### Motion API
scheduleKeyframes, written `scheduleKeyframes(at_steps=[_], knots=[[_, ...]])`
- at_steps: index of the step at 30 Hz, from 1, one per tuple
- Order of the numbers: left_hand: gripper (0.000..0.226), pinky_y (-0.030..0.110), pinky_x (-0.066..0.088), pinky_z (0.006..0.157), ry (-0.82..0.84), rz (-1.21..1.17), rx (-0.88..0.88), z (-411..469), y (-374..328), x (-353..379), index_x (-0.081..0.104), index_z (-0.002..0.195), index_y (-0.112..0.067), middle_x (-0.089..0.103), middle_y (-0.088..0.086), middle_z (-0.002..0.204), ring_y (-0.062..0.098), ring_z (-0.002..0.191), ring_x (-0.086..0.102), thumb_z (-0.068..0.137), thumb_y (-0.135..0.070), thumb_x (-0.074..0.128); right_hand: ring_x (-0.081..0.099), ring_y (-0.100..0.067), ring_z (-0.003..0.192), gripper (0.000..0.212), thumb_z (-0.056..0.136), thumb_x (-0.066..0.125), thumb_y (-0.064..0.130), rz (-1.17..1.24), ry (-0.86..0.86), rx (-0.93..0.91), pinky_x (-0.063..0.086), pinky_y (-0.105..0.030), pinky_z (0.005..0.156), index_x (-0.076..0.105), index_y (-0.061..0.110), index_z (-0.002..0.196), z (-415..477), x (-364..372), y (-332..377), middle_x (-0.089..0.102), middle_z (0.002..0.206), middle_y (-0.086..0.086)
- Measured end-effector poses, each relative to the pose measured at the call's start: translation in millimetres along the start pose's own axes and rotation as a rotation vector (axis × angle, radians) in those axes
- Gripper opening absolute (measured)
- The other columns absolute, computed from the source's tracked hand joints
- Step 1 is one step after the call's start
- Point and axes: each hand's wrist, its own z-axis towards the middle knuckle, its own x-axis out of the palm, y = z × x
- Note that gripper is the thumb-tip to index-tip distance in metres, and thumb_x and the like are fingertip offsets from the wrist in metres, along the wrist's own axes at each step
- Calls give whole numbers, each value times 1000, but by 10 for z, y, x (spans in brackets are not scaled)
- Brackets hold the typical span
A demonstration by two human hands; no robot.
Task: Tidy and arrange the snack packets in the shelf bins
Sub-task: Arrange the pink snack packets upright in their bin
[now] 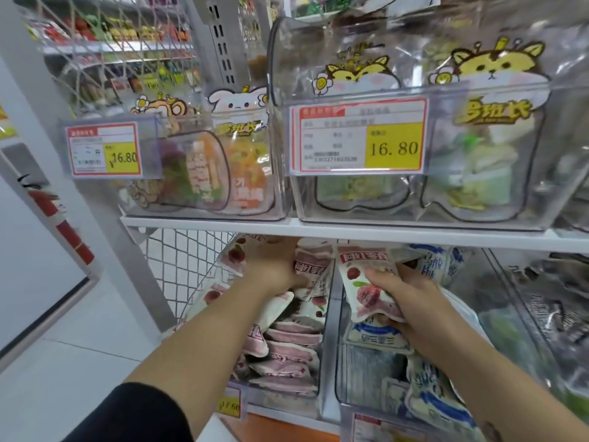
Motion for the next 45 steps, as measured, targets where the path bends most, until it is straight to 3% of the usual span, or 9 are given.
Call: scheduleKeyframes(at_steps=[5,9,14,18,23,30,34,38,45], knots=[[64,29,52,65,169,-173,-65,26,-105,-121,49,125,-19,63,2,115,21,94,63,71,-34,80,69,-12,73,62,62,76,47,-9,62,-55,52,-27,59,62,15,113,7,-51,-41,73,92,-3],[21,31,59,58,223,-275,-172,-17,-143,-239,60,108,-30,69,4,98,20,85,69,87,-28,64,71,-16,84,51,68,77,48,-53,57,-92,56,-39,82,65,20,108,44,-90,-59,74,92,2],[30,13,40,42,174,-342,-155,-3,-268,-210,56,114,-24,61,-3,100,4,61,46,99,-5,38,67,-25,100,61,55,74,55,-56,29,-89,49,-51,94,65,23,107,59,-96,-54,73,103,0],[26,21,52,62,111,-380,-167,-1,-312,-193,58,108,-18,58,-2,92,12,70,52,102,-17,33,66,-26,102,42,73,74,39,-39,39,-110,51,-51,93,64,21,110,56,-123,-62,72,105,-2],[23,21,43,35,48,-367,-297,-11,-214,-106,50,102,-13,51,5,83,20,70,54,97,-8,28,68,-23,99,25,86,66,25,-54,25,-115,51,-50,93,63,19,110,34,-162,-47,73,103,-2],[18,36,50,71,98,-152,-73,24,-79,-19,54,104,-11,60,7,107,22,89,56,88,-1,51,68,-23,98,42,75,71,42,-98,34,-138,52,-51,88,64,21,111,-2,-108,-38,73,102,0],[36,32,46,74,166,-104,-2,96,-157,6,54,120,-15,55,5,116,25,99,55,85,-4,59,66,-14,81,22,86,65,28,-117,17,-138,50,-28,64,65,21,107,15,-90,-38,74,93,2],[24,31,41,74,15,-141,-75,194,-191,135,55,112,-12,61,11,111,30,98,58,89,-7,53,68,-16,97,23,84,67,29,-113,1,-124,52,-42,89,66,23,106,21,-69,-41,74,99,6],[12,33,50,71,-191,-110,-63,142,-296,149,49,88,-15,54,4,84,24,79,55,93,-10,40,68,-16,96,19,85,66,25,-79,7,-92,53,-39,88,65,23,104,22,-83,-21,74,97,5]])
